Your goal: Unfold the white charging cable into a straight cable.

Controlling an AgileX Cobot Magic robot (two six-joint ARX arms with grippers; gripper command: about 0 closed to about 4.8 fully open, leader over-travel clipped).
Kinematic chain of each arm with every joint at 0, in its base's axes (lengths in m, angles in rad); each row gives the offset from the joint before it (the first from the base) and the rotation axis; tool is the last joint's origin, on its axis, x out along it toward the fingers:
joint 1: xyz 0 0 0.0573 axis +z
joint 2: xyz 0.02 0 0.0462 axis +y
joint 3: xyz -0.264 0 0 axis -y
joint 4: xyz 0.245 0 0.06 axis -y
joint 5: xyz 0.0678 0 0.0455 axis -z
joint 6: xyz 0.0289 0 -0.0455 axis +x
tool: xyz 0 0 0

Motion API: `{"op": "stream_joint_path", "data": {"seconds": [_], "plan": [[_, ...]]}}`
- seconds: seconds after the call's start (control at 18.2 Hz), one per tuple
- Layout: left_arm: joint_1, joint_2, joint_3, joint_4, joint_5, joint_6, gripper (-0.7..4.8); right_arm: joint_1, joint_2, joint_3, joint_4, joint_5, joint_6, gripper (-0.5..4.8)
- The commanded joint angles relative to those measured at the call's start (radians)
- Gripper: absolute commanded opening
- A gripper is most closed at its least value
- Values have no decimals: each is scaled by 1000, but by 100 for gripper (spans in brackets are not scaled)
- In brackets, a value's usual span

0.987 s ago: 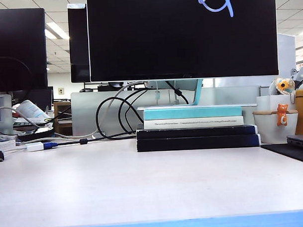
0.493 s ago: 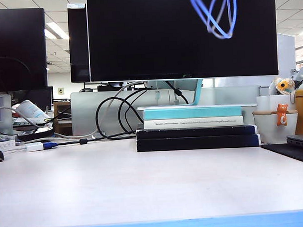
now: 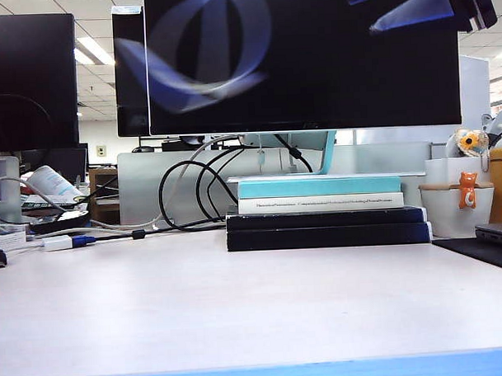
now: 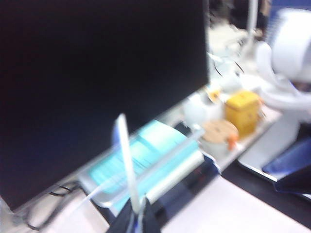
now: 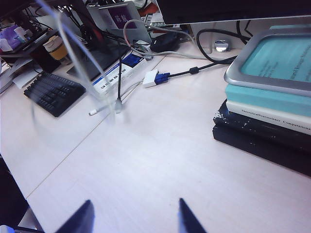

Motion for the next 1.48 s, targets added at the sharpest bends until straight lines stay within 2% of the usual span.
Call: {"op": "stream_joint_path", "data": {"seconds": [0.05, 0.16, 0.22, 0.33, 0.44, 0.49, 0.55, 0.82, 0.88, 1.1, 1.15, 1.21, 1.26, 1.37, 1.48], "plan": [[27, -28, 4, -45, 96, -23, -6, 0, -5, 5, 40, -44, 7, 235], [28, -25, 4, -129, 116, -23, -6, 1, -5, 5, 185, -204, 50, 238], [28, -22, 4, -153, 161, -29, -6, 1, -5, 5, 270, -262, 67, 278], [28, -23, 4, -155, 267, -46, -6, 1, -6, 5, 357, -309, 67, 316], [28, -22, 4, -137, 366, -65, -6, 1, -6, 5, 364, -311, 67, 315], [28, -18, 4, -113, 443, -109, -6, 1, -5, 5, 365, -312, 68, 315], [27, 23, 4, -50, 544, -169, -6, 3, -5, 5, 430, -383, 90, 316], [25, 101, 4, -1, 670, -206, -6, 3, -5, 5, 528, -436, 138, 315], [26, 135, 5, 90, 748, -257, -6, 4, -4, 5, 527, -436, 138, 315], [24, 137, 5, 146, 871, -335, -6, 4, -3, 5, 528, -377, 134, 313], [24, 137, 5, 146, 877, -345, -6, 4, -3, 5, 528, -372, 134, 259], [24, 137, 5, 147, 879, -346, -6, 4, -3, 5, 528, -372, 134, 119], [24, 137, 5, 157, 890, -349, -6, 8, -3, 5, 527, -363, 134, 5], [26, 137, 9, 328, 892, -393, -6, 27, 3, 5, 442, -357, 137, -6], [26, 137, 10, 391, 883, -409, -6, 28, 14, 5, 409, -357, 137, -6]]}}
